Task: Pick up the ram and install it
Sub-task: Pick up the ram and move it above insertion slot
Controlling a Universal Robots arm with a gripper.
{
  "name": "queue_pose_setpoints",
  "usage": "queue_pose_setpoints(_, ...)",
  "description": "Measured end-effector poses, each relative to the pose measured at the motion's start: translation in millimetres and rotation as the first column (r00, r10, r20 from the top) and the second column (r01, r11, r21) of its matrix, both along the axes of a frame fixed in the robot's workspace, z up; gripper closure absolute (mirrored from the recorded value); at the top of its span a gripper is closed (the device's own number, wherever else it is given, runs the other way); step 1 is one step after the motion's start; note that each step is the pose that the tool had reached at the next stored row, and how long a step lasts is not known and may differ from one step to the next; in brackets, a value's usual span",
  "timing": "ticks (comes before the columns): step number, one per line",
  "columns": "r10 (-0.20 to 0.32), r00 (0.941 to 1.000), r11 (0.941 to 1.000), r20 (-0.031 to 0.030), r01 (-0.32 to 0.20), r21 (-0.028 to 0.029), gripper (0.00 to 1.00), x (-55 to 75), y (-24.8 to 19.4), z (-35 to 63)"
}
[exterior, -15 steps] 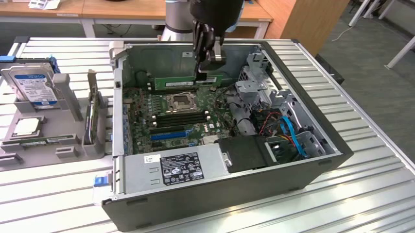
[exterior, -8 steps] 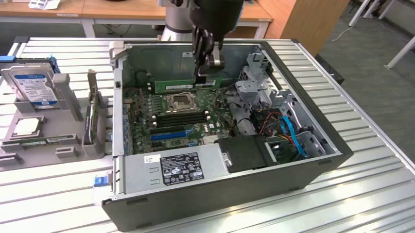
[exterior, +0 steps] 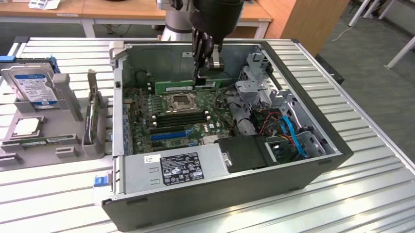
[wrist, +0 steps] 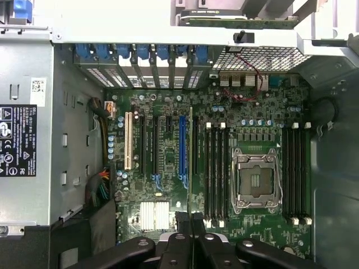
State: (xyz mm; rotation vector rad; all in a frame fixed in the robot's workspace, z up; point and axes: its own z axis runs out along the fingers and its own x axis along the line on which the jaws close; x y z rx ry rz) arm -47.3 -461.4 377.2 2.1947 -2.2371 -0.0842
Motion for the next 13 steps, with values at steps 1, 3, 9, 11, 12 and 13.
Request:
queue_pose_setpoints(1,0.000,1.0000,1.0000,0.0000,0.000,0.0000,0.88,0.0,0.0,0.0)
queue_pose_setpoints(3,0.000,1.0000,1.0000,0.0000,0.000,0.0003,0.88,0.0,0.2,-0.1)
queue_pose_setpoints(9,0.000,1.0000,1.0000,0.0000,0.000,0.0004,0.88,0.0,4.1,-0.2)
queue_pose_setpoints(11,0.000,1.0000,1.0000,0.0000,0.000,0.0005,0.88,0.0,6.5,-0.4)
queue_pose_setpoints(12,0.000,1.0000,1.0000,0.0000,0.000,0.0004,0.88,0.0,8.1,-0.5)
queue_pose_setpoints(13,0.000,1.0000,1.0000,0.0000,0.000,0.0004,0.88,0.0,9.6,-0.6)
